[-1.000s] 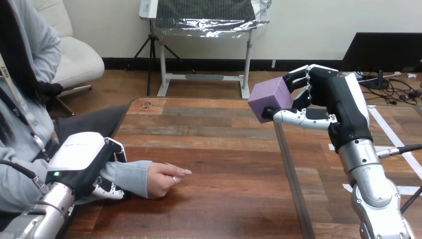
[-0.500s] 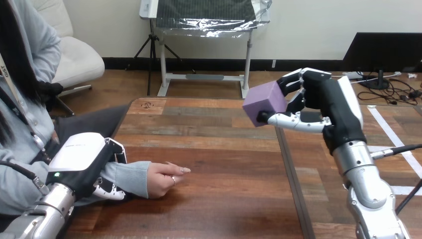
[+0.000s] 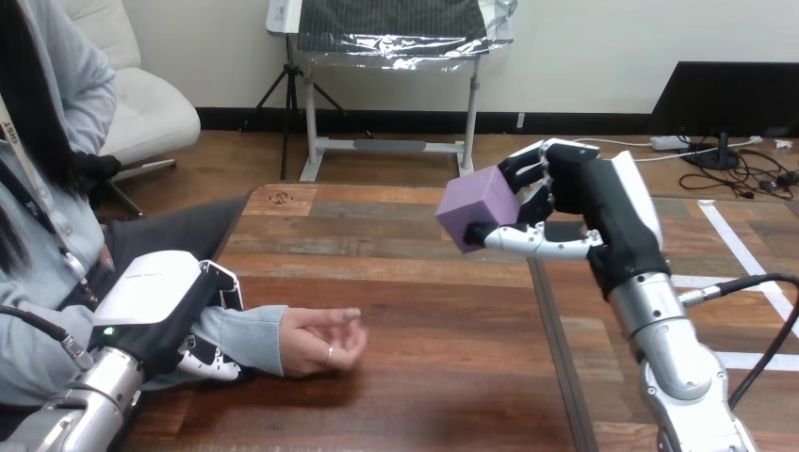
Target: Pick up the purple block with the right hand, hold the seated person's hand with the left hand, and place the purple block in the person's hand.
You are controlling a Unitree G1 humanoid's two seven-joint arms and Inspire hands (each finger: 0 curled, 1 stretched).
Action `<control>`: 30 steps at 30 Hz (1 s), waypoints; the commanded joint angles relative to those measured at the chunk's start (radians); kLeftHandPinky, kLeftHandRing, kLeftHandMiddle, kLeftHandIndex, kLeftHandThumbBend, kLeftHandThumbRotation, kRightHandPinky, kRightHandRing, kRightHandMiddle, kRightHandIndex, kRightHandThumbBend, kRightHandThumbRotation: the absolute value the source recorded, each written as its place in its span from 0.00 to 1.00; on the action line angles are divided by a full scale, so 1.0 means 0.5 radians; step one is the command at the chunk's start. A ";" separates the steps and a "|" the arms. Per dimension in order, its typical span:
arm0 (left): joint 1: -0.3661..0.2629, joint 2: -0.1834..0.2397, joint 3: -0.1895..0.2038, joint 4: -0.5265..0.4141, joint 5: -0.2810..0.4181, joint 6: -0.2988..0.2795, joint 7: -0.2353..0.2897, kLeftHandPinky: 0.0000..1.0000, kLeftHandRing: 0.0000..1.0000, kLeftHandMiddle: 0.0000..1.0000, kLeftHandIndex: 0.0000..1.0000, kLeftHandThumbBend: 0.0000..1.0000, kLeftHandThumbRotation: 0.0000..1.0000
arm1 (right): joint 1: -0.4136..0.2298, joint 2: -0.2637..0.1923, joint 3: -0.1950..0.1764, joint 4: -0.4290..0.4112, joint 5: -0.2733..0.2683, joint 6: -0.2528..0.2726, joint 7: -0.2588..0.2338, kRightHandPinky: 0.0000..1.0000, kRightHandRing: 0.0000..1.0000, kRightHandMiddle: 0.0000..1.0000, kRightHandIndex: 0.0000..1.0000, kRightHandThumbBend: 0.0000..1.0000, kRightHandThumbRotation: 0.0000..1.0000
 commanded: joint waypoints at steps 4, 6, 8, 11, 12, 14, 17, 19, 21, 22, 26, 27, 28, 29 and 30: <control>-0.098 -0.030 -0.014 -0.066 -0.032 -0.092 0.084 0.18 0.23 0.29 0.30 0.91 0.00 | -0.054 0.037 0.024 0.009 0.001 -0.069 0.004 0.22 0.29 0.41 0.48 0.76 0.00; -0.099 -0.029 -0.015 -0.072 -0.030 -0.098 0.087 0.18 0.23 0.29 0.30 0.91 0.00 | -0.054 0.041 0.028 0.018 -0.001 -0.070 0.000 0.22 0.29 0.41 0.48 0.76 0.00; -0.101 -0.030 -0.013 -0.078 -0.031 -0.110 0.093 0.18 0.23 0.29 0.30 0.91 0.00 | -0.054 0.045 0.038 0.031 -0.008 -0.077 -0.004 0.23 0.29 0.41 0.48 0.77 0.00; -0.098 -0.028 -0.004 -0.101 -0.043 -0.117 0.077 0.18 0.23 0.29 0.30 0.90 0.00 | -0.047 0.054 0.050 0.030 -0.011 -0.056 -0.005 0.23 0.29 0.41 0.48 0.77 0.00; -0.097 -0.028 -0.002 -0.107 -0.046 -0.117 0.072 0.18 0.23 0.29 0.30 0.90 0.00 | -0.045 0.056 0.052 0.029 -0.011 -0.050 -0.004 0.23 0.30 0.41 0.47 0.77 0.00; -0.094 -0.026 0.005 -0.119 -0.055 -0.118 0.061 0.18 0.23 0.29 0.30 0.90 0.00 | -0.044 0.063 0.061 0.046 -0.016 -0.055 -0.004 0.23 0.30 0.40 0.47 0.77 0.00; -0.086 -0.022 0.017 -0.155 -0.070 -0.113 0.035 0.18 0.23 0.29 0.30 0.89 0.00 | -0.039 0.073 0.072 0.060 -0.028 -0.059 -0.008 0.22 0.29 0.40 0.47 0.77 0.00; -0.078 -0.017 0.024 -0.187 -0.078 -0.115 0.027 0.18 0.23 0.29 0.30 0.89 0.00 | -0.033 0.082 0.078 0.065 -0.033 -0.053 -0.006 0.22 0.29 0.40 0.47 0.78 0.00; -0.072 -0.013 0.029 -0.212 -0.081 -0.121 0.027 0.18 0.23 0.29 0.30 0.89 0.00 | -0.030 0.089 0.081 0.066 -0.034 -0.044 -0.002 0.22 0.29 0.39 0.47 0.78 0.00; -0.069 -0.009 0.031 -0.224 -0.083 -0.132 0.030 0.18 0.23 0.29 0.30 0.89 0.00 | -0.029 0.085 0.093 0.076 -0.063 -0.046 -0.015 0.22 0.29 0.39 0.47 0.78 0.00; -0.060 -0.002 0.042 -0.257 -0.095 -0.158 0.029 0.18 0.23 0.29 0.30 0.89 0.00 | -0.025 0.094 0.110 0.095 -0.092 -0.053 -0.025 0.21 0.28 0.39 0.47 0.78 0.00; -0.058 -0.001 0.044 -0.264 -0.098 -0.162 0.027 0.18 0.23 0.29 0.30 0.89 0.00 | -0.024 0.099 0.110 0.098 -0.089 -0.053 -0.021 0.21 0.28 0.39 0.47 0.78 0.00; -0.055 0.002 0.048 -0.281 -0.101 -0.170 0.029 0.18 0.23 0.29 0.30 0.89 0.00 | -0.021 0.108 0.115 0.101 -0.090 -0.050 -0.024 0.21 0.28 0.39 0.47 0.78 0.00; -0.052 0.004 0.051 -0.294 -0.103 -0.174 0.030 0.18 0.23 0.29 0.30 0.89 0.00 | -0.019 0.113 0.119 0.102 -0.091 -0.048 -0.027 0.21 0.28 0.39 0.47 0.78 0.00; -0.050 0.005 0.053 -0.303 -0.105 -0.176 0.031 0.18 0.23 0.29 0.30 0.89 0.00 | -0.018 0.116 0.122 0.104 -0.092 -0.047 -0.030 0.21 0.28 0.39 0.47 0.78 0.00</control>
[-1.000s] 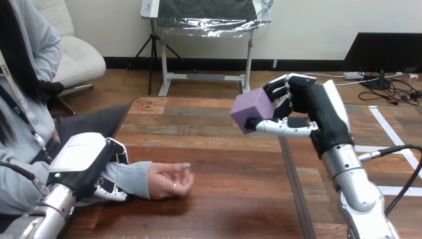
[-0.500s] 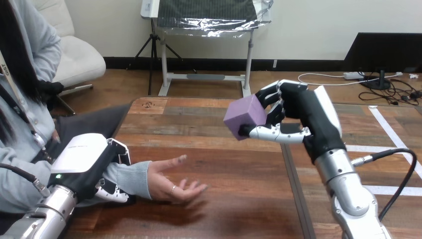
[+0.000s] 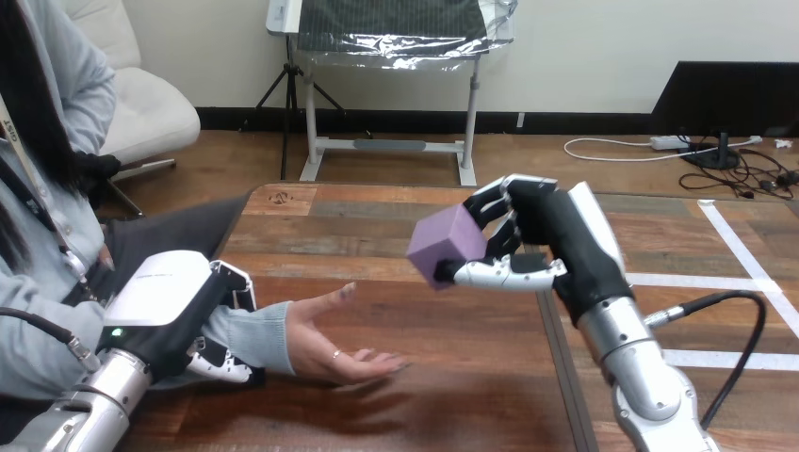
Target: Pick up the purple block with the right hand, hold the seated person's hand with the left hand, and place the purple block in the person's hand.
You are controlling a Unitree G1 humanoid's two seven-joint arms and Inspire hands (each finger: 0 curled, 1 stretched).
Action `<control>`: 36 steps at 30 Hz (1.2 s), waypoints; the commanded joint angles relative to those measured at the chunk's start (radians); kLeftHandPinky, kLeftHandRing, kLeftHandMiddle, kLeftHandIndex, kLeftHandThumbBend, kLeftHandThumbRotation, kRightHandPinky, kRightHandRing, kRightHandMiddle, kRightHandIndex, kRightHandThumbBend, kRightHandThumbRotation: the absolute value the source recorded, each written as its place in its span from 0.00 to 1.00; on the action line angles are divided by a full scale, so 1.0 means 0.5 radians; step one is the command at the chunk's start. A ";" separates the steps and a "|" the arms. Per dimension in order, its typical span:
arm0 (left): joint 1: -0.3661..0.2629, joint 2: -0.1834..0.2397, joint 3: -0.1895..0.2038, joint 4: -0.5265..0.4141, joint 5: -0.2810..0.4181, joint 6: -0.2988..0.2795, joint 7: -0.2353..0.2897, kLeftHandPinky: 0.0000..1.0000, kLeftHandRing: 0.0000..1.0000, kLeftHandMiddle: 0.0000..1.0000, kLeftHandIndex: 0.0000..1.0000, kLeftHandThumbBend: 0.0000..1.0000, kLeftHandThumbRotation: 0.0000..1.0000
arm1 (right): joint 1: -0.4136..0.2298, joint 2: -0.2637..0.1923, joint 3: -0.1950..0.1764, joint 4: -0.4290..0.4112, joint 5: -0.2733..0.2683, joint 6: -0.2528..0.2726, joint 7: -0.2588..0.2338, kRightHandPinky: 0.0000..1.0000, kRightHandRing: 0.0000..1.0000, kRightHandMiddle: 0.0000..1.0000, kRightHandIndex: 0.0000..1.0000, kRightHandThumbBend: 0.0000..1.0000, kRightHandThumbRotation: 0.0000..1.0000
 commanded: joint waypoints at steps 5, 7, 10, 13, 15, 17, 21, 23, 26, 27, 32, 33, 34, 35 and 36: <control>-0.084 0.012 0.061 -0.272 -0.096 -0.100 0.028 0.18 0.22 0.28 0.30 0.89 0.00 | -0.050 0.064 0.032 0.007 -0.026 -0.025 -0.039 0.21 0.28 0.39 0.47 0.79 0.00; -0.077 0.017 0.067 -0.306 -0.105 -0.102 0.014 0.17 0.22 0.28 0.30 0.89 0.00 | -0.042 0.073 0.043 0.001 -0.036 -0.014 -0.041 0.21 0.27 0.39 0.47 0.79 0.00; -0.066 0.023 0.076 -0.356 -0.120 -0.095 -0.012 0.17 0.22 0.28 0.30 0.89 0.00 | -0.029 0.086 0.056 -0.006 -0.045 0.000 -0.036 0.21 0.27 0.39 0.47 0.79 0.00; -0.058 0.027 0.083 -0.397 -0.130 -0.097 -0.020 0.17 0.22 0.28 0.30 0.89 0.00 | -0.016 0.098 0.065 -0.015 -0.057 0.013 -0.026 0.21 0.27 0.39 0.47 0.78 0.00; -0.054 0.028 0.091 -0.427 -0.147 -0.104 -0.035 0.17 0.22 0.28 0.30 0.89 0.00 | -0.004 0.105 0.080 -0.024 -0.081 0.021 -0.031 0.21 0.27 0.39 0.47 0.78 0.00; -0.049 0.029 0.097 -0.454 -0.161 -0.097 -0.057 0.17 0.22 0.28 0.30 0.89 0.00 | 0.004 0.109 0.091 -0.029 -0.095 0.026 -0.036 0.21 0.27 0.39 0.47 0.78 0.00; -0.047 0.033 0.099 -0.494 -0.150 -0.103 -0.038 0.17 0.22 0.28 0.30 0.89 0.00 | 0.017 0.117 0.107 -0.037 -0.101 0.035 -0.030 0.21 0.27 0.39 0.47 0.78 0.00; -0.045 0.031 0.107 -0.520 -0.165 -0.099 -0.060 0.17 0.22 0.28 0.30 0.89 0.00 | 0.027 0.123 0.117 -0.043 -0.100 0.029 -0.026 0.21 0.27 0.39 0.47 0.78 0.00; -0.054 0.022 0.112 -0.532 -0.173 -0.111 -0.061 0.17 0.21 0.28 0.29 0.89 0.00 | 0.044 0.132 0.132 -0.054 -0.103 0.025 -0.019 0.21 0.27 0.38 0.48 0.78 0.00; -0.054 0.022 0.113 -0.533 -0.174 -0.112 -0.062 0.17 0.21 0.28 0.29 0.89 0.00 | 0.046 0.134 0.133 -0.056 -0.104 0.025 -0.018 0.21 0.27 0.38 0.48 0.78 0.00; -0.066 0.015 0.111 -0.560 -0.161 -0.103 -0.051 0.17 0.21 0.27 0.29 0.88 0.00 | 0.069 0.146 0.154 -0.080 -0.134 0.023 -0.026 0.20 0.26 0.38 0.48 0.78 0.00; -0.066 0.014 0.111 -0.568 -0.162 -0.099 -0.055 0.17 0.21 0.27 0.29 0.88 0.00 | 0.071 0.147 0.157 -0.079 -0.138 0.018 -0.027 0.20 0.26 0.38 0.48 0.78 0.00; -0.069 0.011 0.111 -0.573 -0.162 -0.100 -0.056 0.17 0.21 0.27 0.29 0.88 0.00 | 0.077 0.151 0.162 -0.086 -0.143 0.020 -0.026 0.20 0.26 0.37 0.48 0.78 0.00; -0.071 0.010 0.112 -0.576 -0.163 -0.102 -0.055 0.17 0.21 0.27 0.29 0.88 0.00 | 0.081 0.153 0.166 -0.091 -0.146 0.024 -0.025 0.20 0.26 0.37 0.48 0.78 0.00; -0.071 0.009 0.112 -0.578 -0.164 -0.104 -0.055 0.17 0.21 0.27 0.29 0.88 0.00 | 0.084 0.154 0.169 -0.095 -0.148 0.027 -0.025 0.20 0.26 0.37 0.48 0.78 0.00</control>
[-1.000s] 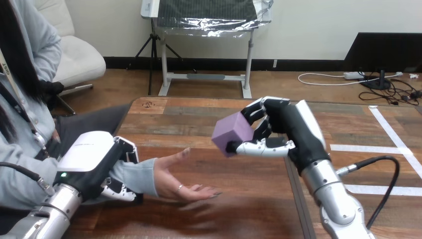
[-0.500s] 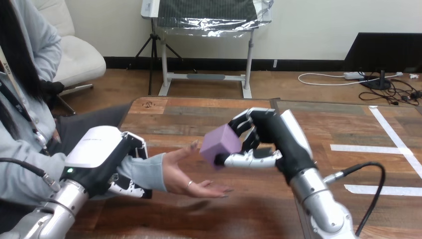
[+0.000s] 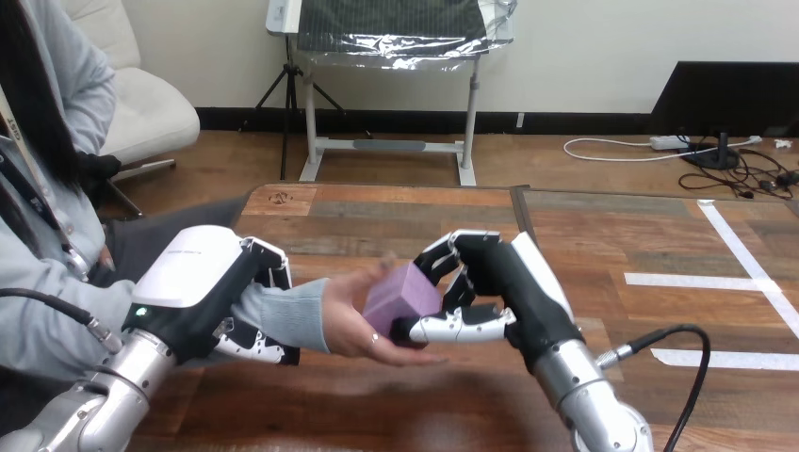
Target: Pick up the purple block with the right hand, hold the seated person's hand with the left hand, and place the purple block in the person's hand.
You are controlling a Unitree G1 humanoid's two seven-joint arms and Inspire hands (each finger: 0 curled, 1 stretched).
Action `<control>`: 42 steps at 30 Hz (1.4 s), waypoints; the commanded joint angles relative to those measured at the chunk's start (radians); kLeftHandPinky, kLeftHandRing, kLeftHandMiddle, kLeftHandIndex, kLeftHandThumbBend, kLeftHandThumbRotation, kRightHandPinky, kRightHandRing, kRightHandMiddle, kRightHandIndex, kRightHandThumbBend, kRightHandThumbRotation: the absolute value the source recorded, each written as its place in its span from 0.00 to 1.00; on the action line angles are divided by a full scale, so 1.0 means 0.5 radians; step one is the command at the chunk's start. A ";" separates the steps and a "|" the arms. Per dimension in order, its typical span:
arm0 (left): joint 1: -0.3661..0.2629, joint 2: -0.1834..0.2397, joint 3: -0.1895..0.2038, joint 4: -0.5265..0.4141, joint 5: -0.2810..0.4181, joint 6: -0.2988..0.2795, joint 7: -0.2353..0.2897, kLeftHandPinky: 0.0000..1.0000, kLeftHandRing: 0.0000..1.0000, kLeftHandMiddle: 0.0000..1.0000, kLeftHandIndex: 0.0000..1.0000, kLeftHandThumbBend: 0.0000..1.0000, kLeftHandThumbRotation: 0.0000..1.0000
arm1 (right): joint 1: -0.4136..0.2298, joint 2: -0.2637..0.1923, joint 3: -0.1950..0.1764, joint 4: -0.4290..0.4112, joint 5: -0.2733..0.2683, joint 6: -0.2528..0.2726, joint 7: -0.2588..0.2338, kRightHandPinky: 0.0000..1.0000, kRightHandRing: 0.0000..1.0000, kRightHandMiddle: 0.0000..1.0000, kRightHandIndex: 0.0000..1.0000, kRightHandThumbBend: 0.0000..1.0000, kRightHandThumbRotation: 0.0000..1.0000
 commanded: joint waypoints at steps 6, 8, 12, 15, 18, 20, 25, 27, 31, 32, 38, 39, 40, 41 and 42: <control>-0.158 -0.023 0.096 -0.202 -0.095 -0.053 0.017 0.17 0.21 0.28 0.30 0.88 0.00 | -0.047 0.015 0.024 -0.127 -0.025 -0.025 -0.023 0.20 0.25 0.36 0.48 0.78 0.00; -0.165 -0.030 0.095 -0.210 -0.098 -0.056 0.010 0.17 0.22 0.28 0.30 0.88 0.00 | -0.040 0.015 0.033 -0.135 -0.034 -0.032 -0.020 0.20 0.25 0.35 0.48 0.79 0.00; -0.183 -0.047 0.093 -0.208 -0.104 -0.069 0.002 0.17 0.21 0.28 0.30 0.88 0.00 | -0.015 0.021 0.051 -0.174 -0.058 -0.031 -0.030 0.20 0.24 0.34 0.48 0.79 0.00; -0.191 -0.059 0.094 -0.220 -0.111 -0.066 -0.008 0.16 0.21 0.27 0.29 0.88 0.00 | 0.001 0.029 0.061 -0.202 -0.073 -0.023 -0.039 0.19 0.24 0.34 0.47 0.79 0.00; -0.195 -0.072 0.097 -0.233 -0.124 -0.058 -0.026 0.16 0.20 0.27 0.29 0.88 0.00 | 0.013 0.036 0.067 -0.217 -0.081 -0.024 -0.046 0.19 0.24 0.33 0.47 0.79 0.00; -0.195 -0.076 0.100 -0.243 -0.131 -0.058 -0.037 0.16 0.20 0.27 0.29 0.89 0.00 | 0.021 0.043 0.071 -0.224 -0.081 -0.026 -0.046 0.19 0.24 0.33 0.47 0.79 0.00; -0.207 -0.091 0.098 -0.248 -0.136 -0.062 -0.042 0.16 0.20 0.27 0.29 0.89 0.00 | 0.039 0.052 0.083 -0.257 -0.078 0.002 -0.042 0.19 0.23 0.32 0.47 0.79 0.00; -0.209 -0.097 0.097 -0.253 -0.141 -0.063 -0.045 0.15 0.20 0.27 0.29 0.89 0.00 | 0.046 0.056 0.087 -0.272 -0.075 0.020 -0.039 0.19 0.23 0.32 0.47 0.79 0.00; -0.214 -0.119 0.092 -0.287 -0.140 -0.030 -0.063 0.15 0.19 0.26 0.29 0.90 0.00 | 0.053 0.058 0.091 -0.282 -0.068 0.032 -0.038 0.19 0.23 0.32 0.47 0.79 0.00; -0.213 -0.121 0.093 -0.292 -0.140 -0.027 -0.064 0.15 0.19 0.26 0.29 0.90 0.00 | 0.054 0.059 0.092 -0.284 -0.066 0.036 -0.038 0.19 0.23 0.32 0.47 0.79 0.00; -0.220 -0.142 0.087 -0.312 -0.126 -0.026 -0.045 0.14 0.19 0.25 0.29 0.91 0.00 | 0.054 0.063 0.096 -0.284 -0.056 0.034 -0.042 0.19 0.23 0.32 0.47 0.79 0.00; -0.220 -0.143 0.087 -0.313 -0.127 -0.027 -0.045 0.14 0.18 0.25 0.28 0.91 0.00 | 0.054 0.063 0.097 -0.284 -0.056 0.035 -0.044 0.19 0.23 0.32 0.47 0.79 0.00; -0.222 -0.146 0.085 -0.314 -0.123 -0.027 -0.044 0.14 0.18 0.25 0.28 0.91 0.00 | 0.055 0.065 0.097 -0.288 -0.059 0.045 -0.048 0.19 0.23 0.32 0.47 0.79 0.00; -0.223 -0.148 0.084 -0.315 -0.121 -0.026 -0.043 0.14 0.18 0.25 0.28 0.91 0.00 | 0.056 0.066 0.098 -0.292 -0.060 0.053 -0.051 0.19 0.23 0.32 0.47 0.79 0.00; -0.224 -0.150 0.084 -0.315 -0.119 -0.027 -0.042 0.14 0.18 0.25 0.28 0.91 0.00 | 0.056 0.068 0.099 -0.294 -0.062 0.058 -0.053 0.19 0.23 0.32 0.47 0.79 0.00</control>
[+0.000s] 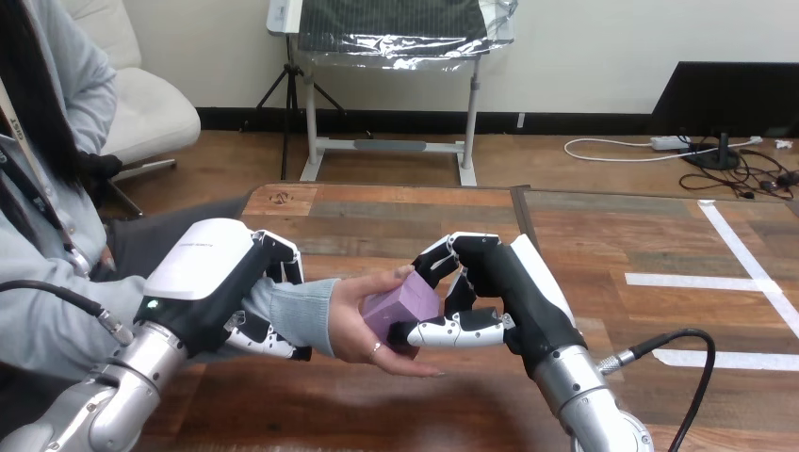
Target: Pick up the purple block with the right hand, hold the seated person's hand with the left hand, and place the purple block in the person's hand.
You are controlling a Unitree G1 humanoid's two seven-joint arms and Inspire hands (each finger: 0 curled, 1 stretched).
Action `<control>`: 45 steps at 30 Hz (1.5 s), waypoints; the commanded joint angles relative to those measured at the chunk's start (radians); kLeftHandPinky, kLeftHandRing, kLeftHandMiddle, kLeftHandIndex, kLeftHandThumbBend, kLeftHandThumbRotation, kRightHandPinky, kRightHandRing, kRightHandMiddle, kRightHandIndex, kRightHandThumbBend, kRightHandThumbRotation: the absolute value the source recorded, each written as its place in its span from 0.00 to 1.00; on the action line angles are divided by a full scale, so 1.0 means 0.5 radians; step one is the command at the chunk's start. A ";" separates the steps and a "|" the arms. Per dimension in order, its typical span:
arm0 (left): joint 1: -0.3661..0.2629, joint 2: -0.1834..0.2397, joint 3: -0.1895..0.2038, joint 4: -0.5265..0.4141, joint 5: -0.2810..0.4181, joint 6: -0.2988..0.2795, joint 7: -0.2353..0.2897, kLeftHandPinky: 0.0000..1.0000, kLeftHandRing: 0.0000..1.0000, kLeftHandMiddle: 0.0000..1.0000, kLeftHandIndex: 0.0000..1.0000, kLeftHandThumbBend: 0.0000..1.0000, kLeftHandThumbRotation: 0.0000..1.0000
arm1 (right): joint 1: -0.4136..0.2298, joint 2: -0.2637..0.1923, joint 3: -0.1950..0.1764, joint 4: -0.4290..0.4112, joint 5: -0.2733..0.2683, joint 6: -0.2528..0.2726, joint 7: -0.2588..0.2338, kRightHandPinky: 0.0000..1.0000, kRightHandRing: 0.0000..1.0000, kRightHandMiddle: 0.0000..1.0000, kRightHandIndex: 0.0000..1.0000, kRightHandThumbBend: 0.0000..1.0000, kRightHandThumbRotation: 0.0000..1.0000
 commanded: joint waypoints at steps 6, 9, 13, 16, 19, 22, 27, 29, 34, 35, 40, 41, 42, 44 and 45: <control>-0.234 -0.114 0.054 -0.187 -0.048 -0.090 0.073 0.14 0.19 0.26 0.29 0.90 0.00 | -0.047 0.060 0.027 -0.116 0.018 0.041 -0.002 0.19 0.24 0.33 0.47 0.78 0.00; -0.226 -0.114 0.056 -0.194 -0.046 -0.091 0.074 0.14 0.19 0.26 0.29 0.90 0.00 | -0.054 0.057 0.027 -0.113 0.011 0.038 -0.015 0.19 0.24 0.33 0.48 0.78 0.00; -0.218 -0.113 0.058 -0.195 -0.043 -0.093 0.079 0.14 0.19 0.26 0.29 0.90 0.00 | -0.061 0.052 0.026 -0.114 0.000 0.045 -0.029 0.19 0.24 0.33 0.48 0.79 0.00; -0.215 -0.111 0.059 -0.184 -0.044 -0.097 0.081 0.14 0.19 0.26 0.29 0.90 0.00 | -0.063 0.051 0.026 -0.118 -0.007 0.058 -0.037 0.20 0.24 0.34 0.48 0.79 0.00; -0.212 -0.108 0.060 -0.178 -0.042 -0.100 0.087 0.14 0.19 0.26 0.29 0.90 0.00 | -0.065 0.053 0.027 -0.121 -0.011 0.071 -0.044 0.20 0.24 0.34 0.48 0.79 0.00; -0.207 -0.102 0.059 -0.178 -0.031 -0.106 0.105 0.14 0.19 0.26 0.29 0.90 0.00 | -0.070 0.048 0.029 -0.128 -0.019 0.089 -0.047 0.20 0.24 0.34 0.48 0.79 0.00; -0.197 -0.096 0.062 -0.187 -0.025 -0.106 0.116 0.15 0.20 0.27 0.31 0.90 0.00 | -0.077 0.047 0.027 -0.136 -0.011 0.121 -0.038 0.20 0.24 0.35 0.48 0.78 0.00; -0.188 -0.092 0.064 -0.203 -0.025 -0.088 0.107 0.16 0.21 0.28 0.31 0.90 0.00 | -0.081 0.045 0.025 -0.136 -0.004 0.125 -0.033 0.20 0.25 0.35 0.48 0.78 0.00; -0.161 -0.083 0.073 -0.230 -0.017 -0.065 0.120 0.21 0.26 0.32 0.35 0.92 0.01 | -0.096 0.034 0.019 -0.127 0.006 0.129 -0.020 0.23 0.28 0.38 0.49 0.77 0.00; -0.157 -0.081 0.075 -0.233 -0.017 -0.064 0.121 0.22 0.27 0.33 0.35 0.92 0.02 | -0.097 0.032 0.020 -0.127 0.003 0.131 -0.021 0.24 0.29 0.39 0.50 0.77 0.00; -0.117 -0.080 0.098 -0.275 -0.054 -0.048 0.095 0.29 0.33 0.38 0.40 0.94 0.02 | -0.110 0.019 0.021 -0.116 -0.017 0.131 -0.031 0.30 0.36 0.44 0.55 0.79 0.02; -0.111 -0.079 0.100 -0.282 -0.056 -0.044 0.093 0.32 0.36 0.40 0.42 0.95 0.03 | -0.111 0.019 0.021 -0.116 -0.019 0.134 -0.032 0.33 0.40 0.47 0.57 0.79 0.05; -0.100 -0.077 0.106 -0.287 -0.064 -0.041 0.087 0.33 0.37 0.41 0.43 0.95 0.03 | -0.114 0.017 0.019 -0.111 -0.019 0.129 -0.034 0.35 0.41 0.48 0.58 0.80 0.06; -0.086 -0.075 0.112 -0.294 -0.074 -0.037 0.078 0.36 0.39 0.44 0.45 0.95 0.04 | -0.117 0.016 0.017 -0.105 -0.019 0.121 -0.038 0.38 0.45 0.51 0.61 0.80 0.09; -0.074 -0.075 0.119 -0.307 -0.089 -0.035 0.066 0.37 0.40 0.45 0.46 0.95 0.04 | -0.119 0.014 0.015 -0.105 -0.023 0.122 -0.043 0.40 0.47 0.53 0.62 0.80 0.10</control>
